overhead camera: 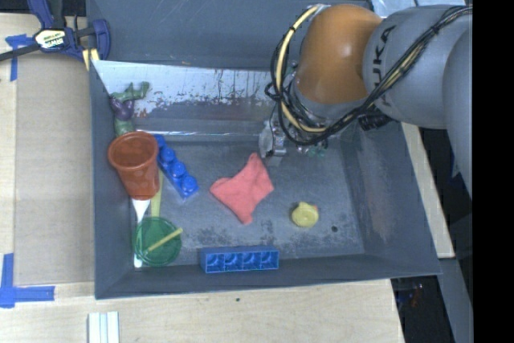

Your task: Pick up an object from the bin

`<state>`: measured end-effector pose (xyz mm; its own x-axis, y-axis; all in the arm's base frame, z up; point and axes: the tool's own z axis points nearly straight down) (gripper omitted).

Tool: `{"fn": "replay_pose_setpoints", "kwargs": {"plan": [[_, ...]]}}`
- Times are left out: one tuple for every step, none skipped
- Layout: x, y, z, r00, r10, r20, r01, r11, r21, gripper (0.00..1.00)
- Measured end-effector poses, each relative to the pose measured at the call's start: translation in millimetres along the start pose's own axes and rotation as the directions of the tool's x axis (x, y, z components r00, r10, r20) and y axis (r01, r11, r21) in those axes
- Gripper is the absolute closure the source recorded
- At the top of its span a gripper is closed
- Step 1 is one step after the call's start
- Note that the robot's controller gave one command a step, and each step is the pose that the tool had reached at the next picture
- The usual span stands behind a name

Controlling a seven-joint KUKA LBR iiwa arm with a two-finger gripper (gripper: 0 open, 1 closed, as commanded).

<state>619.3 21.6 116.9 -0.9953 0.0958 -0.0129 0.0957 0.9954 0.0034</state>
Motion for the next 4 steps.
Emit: {"fn": "replay_pose_setpoints", "kwargs": {"plan": [[0.0,0,0,1.000,0.001,0.000,-0.001,1.000,0.000,0.00],[0.0,0,0,1.000,0.001,0.000,-0.001,1.000,0.000,0.00],[19.9,0,16,0.989,-0.147,0.006,0.147,0.989,0.001,0.00],[33.0,1,28,0.971,-0.239,-0.002,0.239,0.971,0.000,0.00]]}}
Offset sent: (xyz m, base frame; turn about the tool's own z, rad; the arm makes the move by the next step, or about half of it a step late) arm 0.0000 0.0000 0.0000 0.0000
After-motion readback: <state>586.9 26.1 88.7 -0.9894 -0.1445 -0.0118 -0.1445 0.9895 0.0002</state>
